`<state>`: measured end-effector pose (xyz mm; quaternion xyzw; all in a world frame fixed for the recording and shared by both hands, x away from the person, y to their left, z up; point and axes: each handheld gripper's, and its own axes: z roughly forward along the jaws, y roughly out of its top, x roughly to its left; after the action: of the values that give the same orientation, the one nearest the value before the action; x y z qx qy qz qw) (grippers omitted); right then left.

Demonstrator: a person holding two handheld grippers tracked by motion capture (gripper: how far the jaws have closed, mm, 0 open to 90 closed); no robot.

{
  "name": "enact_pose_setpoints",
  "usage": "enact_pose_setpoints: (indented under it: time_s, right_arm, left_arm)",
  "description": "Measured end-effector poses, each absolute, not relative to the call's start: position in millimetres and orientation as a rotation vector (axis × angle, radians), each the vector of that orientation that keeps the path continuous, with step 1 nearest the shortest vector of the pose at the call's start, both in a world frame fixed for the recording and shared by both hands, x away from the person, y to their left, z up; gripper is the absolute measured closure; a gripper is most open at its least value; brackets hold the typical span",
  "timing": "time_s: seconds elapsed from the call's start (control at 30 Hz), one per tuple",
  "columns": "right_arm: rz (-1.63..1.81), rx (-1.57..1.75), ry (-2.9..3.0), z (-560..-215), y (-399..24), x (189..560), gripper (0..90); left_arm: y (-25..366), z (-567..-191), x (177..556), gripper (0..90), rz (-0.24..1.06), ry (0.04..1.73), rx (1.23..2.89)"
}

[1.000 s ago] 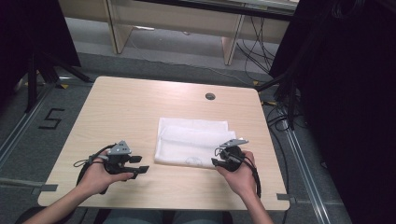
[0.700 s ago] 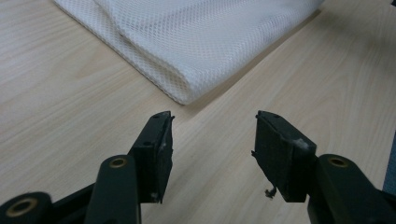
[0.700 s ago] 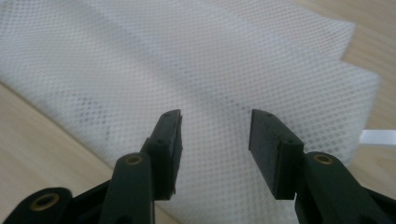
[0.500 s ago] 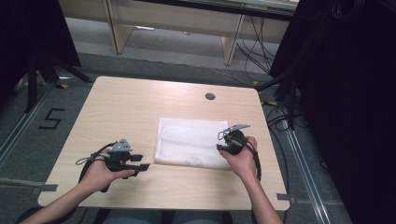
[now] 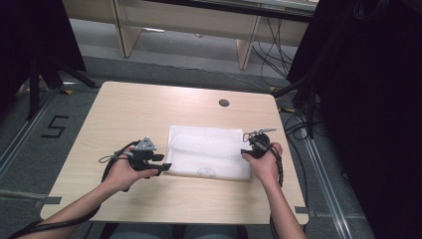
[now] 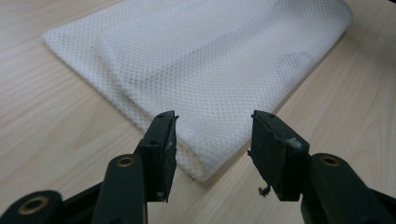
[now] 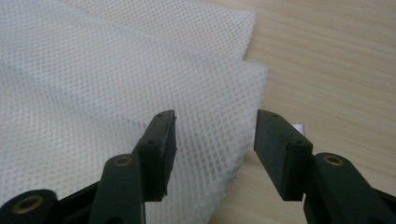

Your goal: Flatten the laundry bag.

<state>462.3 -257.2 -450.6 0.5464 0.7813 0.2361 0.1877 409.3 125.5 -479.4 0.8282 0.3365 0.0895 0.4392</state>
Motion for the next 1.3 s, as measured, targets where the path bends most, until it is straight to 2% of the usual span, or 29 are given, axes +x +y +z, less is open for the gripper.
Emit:
enact_pose_setpoints:
  time_s: [0.2, 0.47, 0.57, 0.63, 0.67, 0.83, 1.0, 1.3]
  right_arm:
    - [0.684, 1.606, 2.182, -457, -260, 483, 42.4]
    - [0.643, 1.6, 2.218, -467, -252, 498, 45.3]
    - [0.62, 1.555, 2.233, -469, -252, 502, 49.4]
    - [0.581, 1.474, 2.284, -470, -250, 504, 58.1]
    - [0.581, 1.474, 2.284, -470, -250, 504, 58.1]
    - [0.566, 1.371, 2.331, -464, -242, 499, 84.1]
    - [0.621, 1.296, 2.349, -452, -236, 487, 86.2]
    - [0.819, 1.107, 2.361, -426, -231, 437, 87.0]
  left_arm:
    - [107, -486, 406, 48.8, 0.193, 0.753, 2.101]
    - [94, -493, 408, 48.5, 0.164, 0.713, 2.158]
    - [89, -495, 409, 48.9, 0.16, 0.69, 2.186]
    - [84, -496, 409, 49.0, 0.166, 0.667, 2.199]
    - [84, -496, 409, 49.0, 0.166, 0.667, 2.199]
    - [79, -499, 411, 49.0, 0.159, 0.669, 2.208]
    - [79, -502, 414, 49.2, 0.16, 0.679, 2.215]
    - [79, -506, 416, 51.7, 0.163, 0.695, 2.266]
